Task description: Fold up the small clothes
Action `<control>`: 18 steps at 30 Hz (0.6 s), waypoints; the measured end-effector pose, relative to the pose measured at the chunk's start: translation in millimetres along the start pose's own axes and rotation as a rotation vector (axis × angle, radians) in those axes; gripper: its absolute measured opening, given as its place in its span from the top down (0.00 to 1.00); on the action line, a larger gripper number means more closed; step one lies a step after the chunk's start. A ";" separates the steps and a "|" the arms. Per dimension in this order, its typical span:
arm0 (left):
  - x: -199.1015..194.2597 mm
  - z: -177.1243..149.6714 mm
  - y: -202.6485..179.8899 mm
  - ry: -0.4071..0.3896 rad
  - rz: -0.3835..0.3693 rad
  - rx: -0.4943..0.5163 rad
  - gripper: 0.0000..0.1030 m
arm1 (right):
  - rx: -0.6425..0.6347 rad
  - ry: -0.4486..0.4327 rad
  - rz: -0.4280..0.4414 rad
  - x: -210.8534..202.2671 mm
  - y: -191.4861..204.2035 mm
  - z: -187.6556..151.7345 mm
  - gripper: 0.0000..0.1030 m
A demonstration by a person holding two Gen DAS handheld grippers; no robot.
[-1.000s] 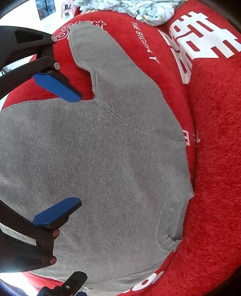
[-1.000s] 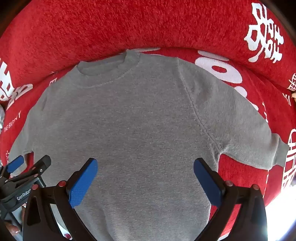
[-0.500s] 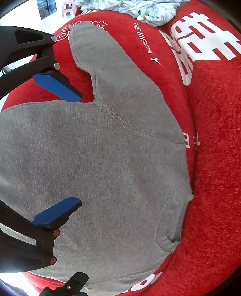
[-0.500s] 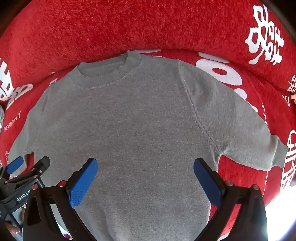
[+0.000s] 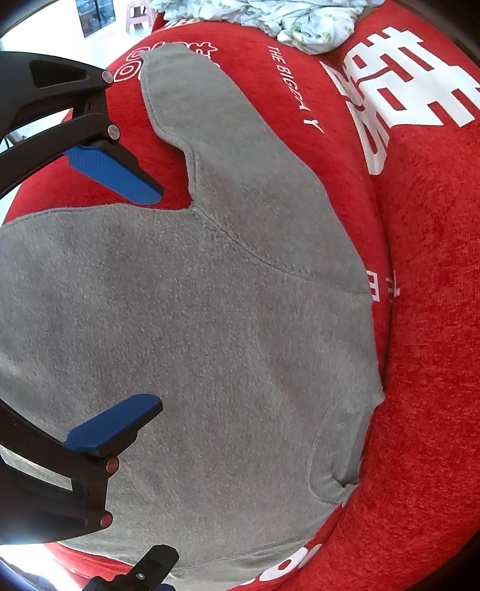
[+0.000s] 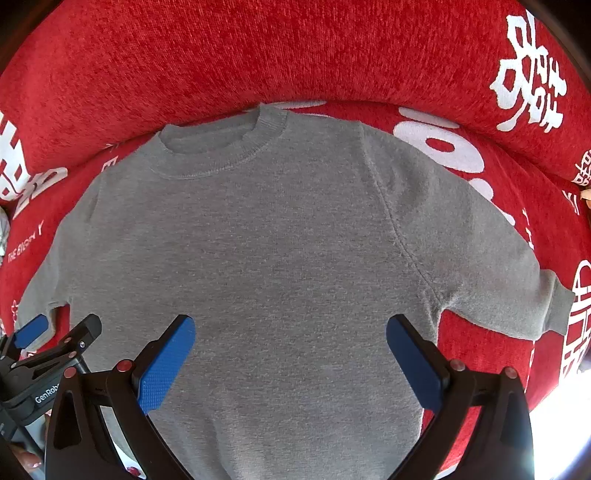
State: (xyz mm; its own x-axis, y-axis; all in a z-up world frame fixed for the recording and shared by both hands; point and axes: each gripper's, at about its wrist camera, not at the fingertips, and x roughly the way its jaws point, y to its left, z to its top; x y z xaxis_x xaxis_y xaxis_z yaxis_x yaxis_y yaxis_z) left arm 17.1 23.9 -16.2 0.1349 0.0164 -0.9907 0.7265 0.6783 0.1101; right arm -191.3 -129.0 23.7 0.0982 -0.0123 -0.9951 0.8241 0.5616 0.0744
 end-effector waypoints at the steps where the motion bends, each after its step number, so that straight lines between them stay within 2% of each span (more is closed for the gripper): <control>1: 0.0 0.2 0.0 0.000 0.000 0.000 0.00 | -0.003 -0.009 0.000 -0.6 -0.1 0.1 0.00; 18: -1.3 -3.3 5.6 0.001 -0.006 -0.008 0.00 | -0.008 -0.011 0.001 -0.8 2.3 2.6 0.00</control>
State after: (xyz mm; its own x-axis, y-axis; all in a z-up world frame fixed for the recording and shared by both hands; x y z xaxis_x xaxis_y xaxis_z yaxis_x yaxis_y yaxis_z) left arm 18.8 30.2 -14.5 0.1296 0.0129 -0.9915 0.7216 0.6846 0.1033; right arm -188.1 -129.9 24.8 0.1051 -0.0208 -0.9942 0.8196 0.5681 0.0748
